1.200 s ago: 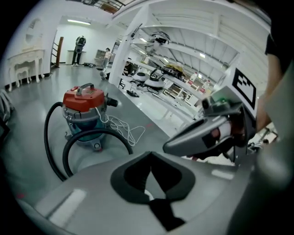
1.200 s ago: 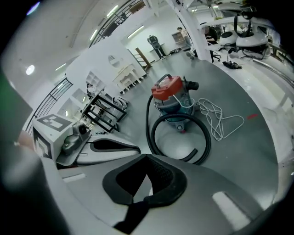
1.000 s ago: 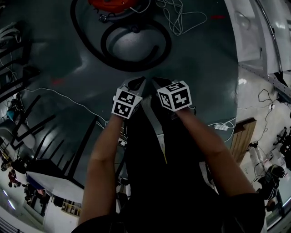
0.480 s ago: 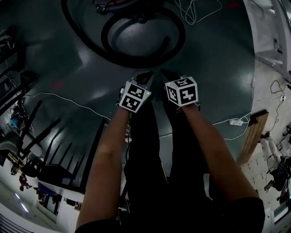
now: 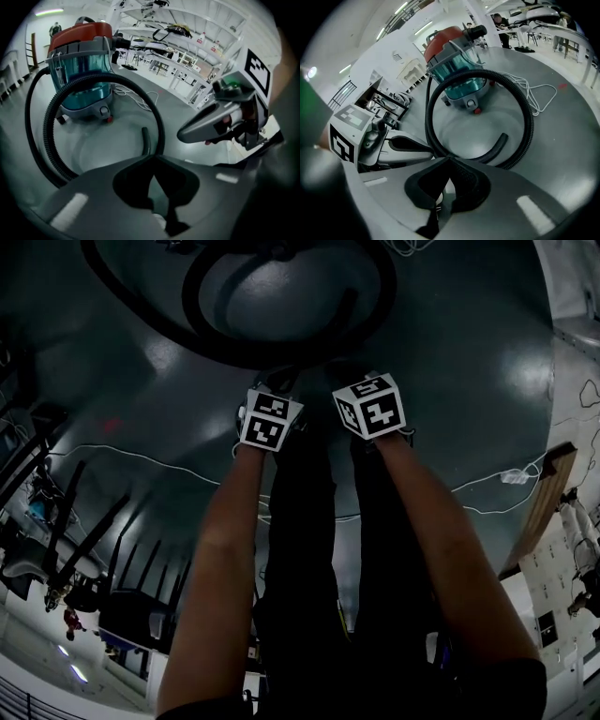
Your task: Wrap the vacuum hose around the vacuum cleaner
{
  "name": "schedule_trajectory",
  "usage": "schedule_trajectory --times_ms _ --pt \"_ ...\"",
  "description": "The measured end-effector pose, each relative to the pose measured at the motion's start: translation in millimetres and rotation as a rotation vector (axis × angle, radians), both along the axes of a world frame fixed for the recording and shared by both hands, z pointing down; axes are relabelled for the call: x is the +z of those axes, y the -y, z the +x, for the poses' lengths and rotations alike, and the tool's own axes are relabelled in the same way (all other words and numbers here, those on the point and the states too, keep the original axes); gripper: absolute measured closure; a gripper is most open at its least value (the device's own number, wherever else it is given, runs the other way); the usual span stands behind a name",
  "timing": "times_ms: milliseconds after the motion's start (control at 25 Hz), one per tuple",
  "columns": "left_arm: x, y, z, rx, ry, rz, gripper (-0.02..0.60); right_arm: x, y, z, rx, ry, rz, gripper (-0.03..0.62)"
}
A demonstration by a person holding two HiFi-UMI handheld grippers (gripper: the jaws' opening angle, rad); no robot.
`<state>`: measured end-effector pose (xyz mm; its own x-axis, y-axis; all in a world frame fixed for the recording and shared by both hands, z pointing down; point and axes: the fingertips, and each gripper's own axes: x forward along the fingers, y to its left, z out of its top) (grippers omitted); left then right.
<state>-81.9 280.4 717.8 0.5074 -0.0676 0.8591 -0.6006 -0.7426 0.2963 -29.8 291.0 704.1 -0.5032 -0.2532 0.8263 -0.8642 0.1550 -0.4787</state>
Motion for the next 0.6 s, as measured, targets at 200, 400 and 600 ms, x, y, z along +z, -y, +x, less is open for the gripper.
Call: schedule_trajectory --times_ms 200,400,600 --pt "46 -4 -6 0.023 0.018 0.035 0.571 46 -5 1 -0.001 -0.003 -0.011 0.599" --pt "87 -1 -15 -0.012 0.073 0.029 0.571 83 -9 -5 -0.041 0.012 0.000 0.599" --pt "122 -5 -19 0.101 0.110 0.038 0.518 115 -10 -13 -0.038 0.022 -0.001 0.599"
